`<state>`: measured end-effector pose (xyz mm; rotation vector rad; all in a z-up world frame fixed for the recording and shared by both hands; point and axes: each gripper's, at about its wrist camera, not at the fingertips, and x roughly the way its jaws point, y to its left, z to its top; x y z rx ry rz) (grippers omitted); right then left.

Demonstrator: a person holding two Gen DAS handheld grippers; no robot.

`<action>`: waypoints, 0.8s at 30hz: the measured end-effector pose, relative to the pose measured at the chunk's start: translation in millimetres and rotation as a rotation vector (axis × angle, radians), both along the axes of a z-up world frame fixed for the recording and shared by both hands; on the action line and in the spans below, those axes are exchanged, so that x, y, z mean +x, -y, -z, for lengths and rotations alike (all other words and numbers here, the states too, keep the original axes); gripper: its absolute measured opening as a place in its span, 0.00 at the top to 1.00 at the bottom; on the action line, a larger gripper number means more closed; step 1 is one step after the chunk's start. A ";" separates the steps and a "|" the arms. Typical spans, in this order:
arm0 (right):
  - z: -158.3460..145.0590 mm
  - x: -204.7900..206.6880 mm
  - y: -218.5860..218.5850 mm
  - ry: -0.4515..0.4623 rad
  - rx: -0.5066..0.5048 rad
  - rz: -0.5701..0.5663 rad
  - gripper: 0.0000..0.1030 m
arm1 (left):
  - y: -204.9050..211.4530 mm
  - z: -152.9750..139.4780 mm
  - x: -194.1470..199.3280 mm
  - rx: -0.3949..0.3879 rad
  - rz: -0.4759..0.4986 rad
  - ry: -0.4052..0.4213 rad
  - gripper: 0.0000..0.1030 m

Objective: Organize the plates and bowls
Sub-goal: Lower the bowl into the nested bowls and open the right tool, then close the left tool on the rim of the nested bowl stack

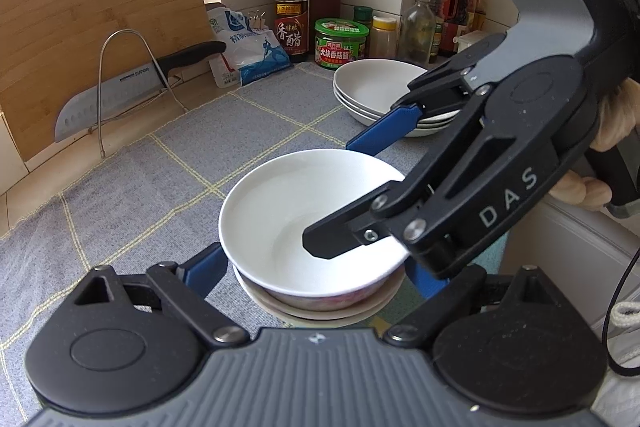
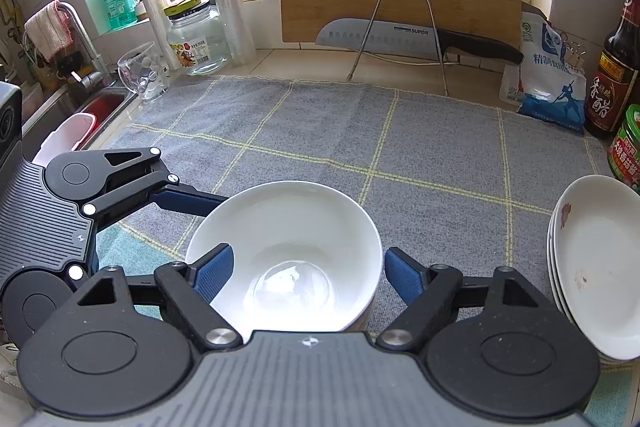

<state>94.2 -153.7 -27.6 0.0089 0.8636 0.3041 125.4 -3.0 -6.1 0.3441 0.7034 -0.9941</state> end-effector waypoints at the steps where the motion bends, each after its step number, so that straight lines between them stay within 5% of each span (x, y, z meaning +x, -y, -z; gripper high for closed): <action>1: -1.5 -1.7 -0.2 0.011 -0.004 0.003 0.09 | -2.0 -1.9 -0.6 -0.001 0.000 0.003 0.08; 12: -21.0 -31.3 27.7 0.137 0.004 0.146 0.08 | -40.3 -32.2 4.5 -0.048 -0.086 0.032 0.08; 16: -20.3 -41.3 43.1 0.147 0.003 0.218 0.37 | -55.2 -30.4 25.8 -0.061 -0.216 0.032 0.20; 19: -12.7 -44.6 49.9 0.131 -0.043 0.273 0.50 | -59.7 -16.9 46.7 -0.031 -0.307 -0.014 0.45; 24: 9.7 -42.8 51.3 0.081 -0.078 0.310 0.68 | -55.0 19.4 67.2 0.020 -0.353 -0.134 0.57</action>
